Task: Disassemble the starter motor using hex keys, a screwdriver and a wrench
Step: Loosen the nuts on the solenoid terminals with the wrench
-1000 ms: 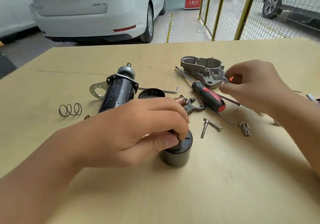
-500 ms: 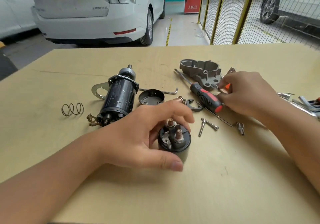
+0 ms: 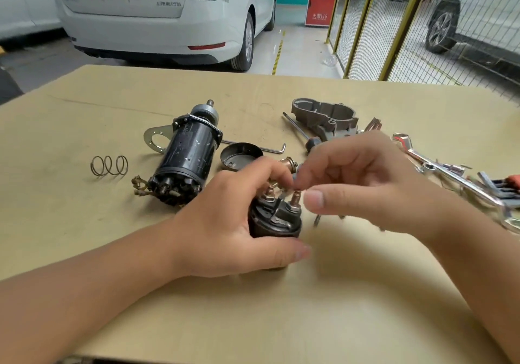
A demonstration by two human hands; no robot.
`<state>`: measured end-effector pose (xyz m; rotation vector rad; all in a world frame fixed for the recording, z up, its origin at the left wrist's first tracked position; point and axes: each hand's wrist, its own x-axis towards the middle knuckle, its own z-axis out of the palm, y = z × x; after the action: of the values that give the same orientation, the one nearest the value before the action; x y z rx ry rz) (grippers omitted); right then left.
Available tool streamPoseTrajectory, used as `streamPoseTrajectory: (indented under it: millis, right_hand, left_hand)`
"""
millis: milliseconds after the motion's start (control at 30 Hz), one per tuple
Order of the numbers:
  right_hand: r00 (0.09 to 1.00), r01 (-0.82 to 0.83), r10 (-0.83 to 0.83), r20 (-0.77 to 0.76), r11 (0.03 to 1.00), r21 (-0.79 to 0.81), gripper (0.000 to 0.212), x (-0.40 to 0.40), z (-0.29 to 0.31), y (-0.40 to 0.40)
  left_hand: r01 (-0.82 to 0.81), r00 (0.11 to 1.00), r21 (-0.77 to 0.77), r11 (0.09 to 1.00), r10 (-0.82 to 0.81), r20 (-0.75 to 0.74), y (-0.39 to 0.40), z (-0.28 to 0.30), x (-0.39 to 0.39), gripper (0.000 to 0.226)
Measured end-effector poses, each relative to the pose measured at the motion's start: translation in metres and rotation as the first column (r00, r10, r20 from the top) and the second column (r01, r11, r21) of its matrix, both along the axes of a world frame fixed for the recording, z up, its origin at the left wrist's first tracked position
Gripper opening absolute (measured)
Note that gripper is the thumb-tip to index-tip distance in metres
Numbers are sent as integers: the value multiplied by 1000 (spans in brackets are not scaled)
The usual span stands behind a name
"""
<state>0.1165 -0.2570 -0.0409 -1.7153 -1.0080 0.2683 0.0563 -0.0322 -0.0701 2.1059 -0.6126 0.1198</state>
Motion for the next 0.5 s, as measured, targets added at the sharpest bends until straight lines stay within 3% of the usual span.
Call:
streamPoseTrajectory:
  millis: [100,300,500]
  right_hand:
    - [997,-46,46,-59,999,-4,24,3,-5,5]
    - [1000,-10,9,-10,994,-110,19,8,-9,5]
    - [998,-10,1,-63,991,-132,18,14,-12,1]
  left_hand:
    - [-27,998,-25,999,26,-52,1,-1,1,67]
    - [-19,975,-159,987,-17,-220,1,-2,4,68]
    - [-109,984,-11,994,106,-145,0,0,7,54]
